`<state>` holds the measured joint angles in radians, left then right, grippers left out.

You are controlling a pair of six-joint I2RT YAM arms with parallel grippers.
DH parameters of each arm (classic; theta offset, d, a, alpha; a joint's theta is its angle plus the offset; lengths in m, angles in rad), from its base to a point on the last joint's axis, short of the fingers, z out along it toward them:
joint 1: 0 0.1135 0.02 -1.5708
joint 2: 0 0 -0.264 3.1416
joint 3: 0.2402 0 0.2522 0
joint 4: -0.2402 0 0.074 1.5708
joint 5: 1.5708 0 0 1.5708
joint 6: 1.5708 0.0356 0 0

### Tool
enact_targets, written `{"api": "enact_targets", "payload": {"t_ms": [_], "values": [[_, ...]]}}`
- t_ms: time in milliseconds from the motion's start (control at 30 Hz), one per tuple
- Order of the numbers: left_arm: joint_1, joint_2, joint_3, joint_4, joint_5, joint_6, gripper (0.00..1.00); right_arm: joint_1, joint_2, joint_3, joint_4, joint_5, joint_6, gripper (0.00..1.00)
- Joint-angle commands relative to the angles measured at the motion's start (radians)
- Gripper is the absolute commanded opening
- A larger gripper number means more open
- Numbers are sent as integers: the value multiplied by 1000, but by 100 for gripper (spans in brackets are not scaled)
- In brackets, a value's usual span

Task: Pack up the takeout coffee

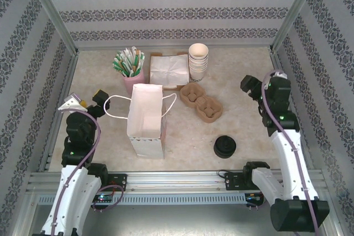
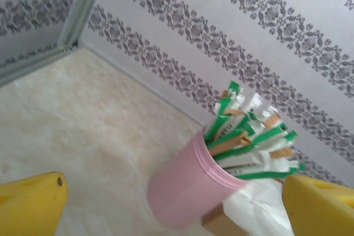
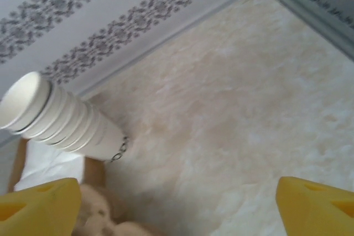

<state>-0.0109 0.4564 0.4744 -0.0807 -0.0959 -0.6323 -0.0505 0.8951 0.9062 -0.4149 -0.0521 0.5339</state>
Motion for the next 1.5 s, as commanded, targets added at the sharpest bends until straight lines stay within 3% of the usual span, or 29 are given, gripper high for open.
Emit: {"api": "enact_targets", "payload": {"t_ms": [0, 67, 200, 333, 500, 667, 833, 1200, 1467], "values": [[14, -2, 162, -288, 123, -86, 100, 2, 70, 151, -200, -142, 61, 86], [14, 15, 230, -359, 175, -76, 100, 34, 106, 221, -244, -128, 72, 79], [15, 66, 342, -488, 247, -42, 91, 146, 168, 317, -234, -35, 44, 69], [14, 123, 440, -627, 203, -56, 84, 233, 282, 437, -240, 6, 27, 66], [14, 68, 490, -704, 136, -62, 74, 307, 439, 561, -238, 17, 16, 65], [14, -15, 487, -605, 343, -105, 65, 349, 595, 662, -202, 58, 36, 60], [14, 66, 505, -559, 570, -109, 60, 357, 759, 784, -192, 62, 66, 47], [14, 120, 519, -560, 592, -46, 58, 361, 976, 951, -200, 77, 144, 37], [15, 98, 522, -556, 567, -7, 58, 362, 1020, 962, -198, 143, 153, 34]]}}
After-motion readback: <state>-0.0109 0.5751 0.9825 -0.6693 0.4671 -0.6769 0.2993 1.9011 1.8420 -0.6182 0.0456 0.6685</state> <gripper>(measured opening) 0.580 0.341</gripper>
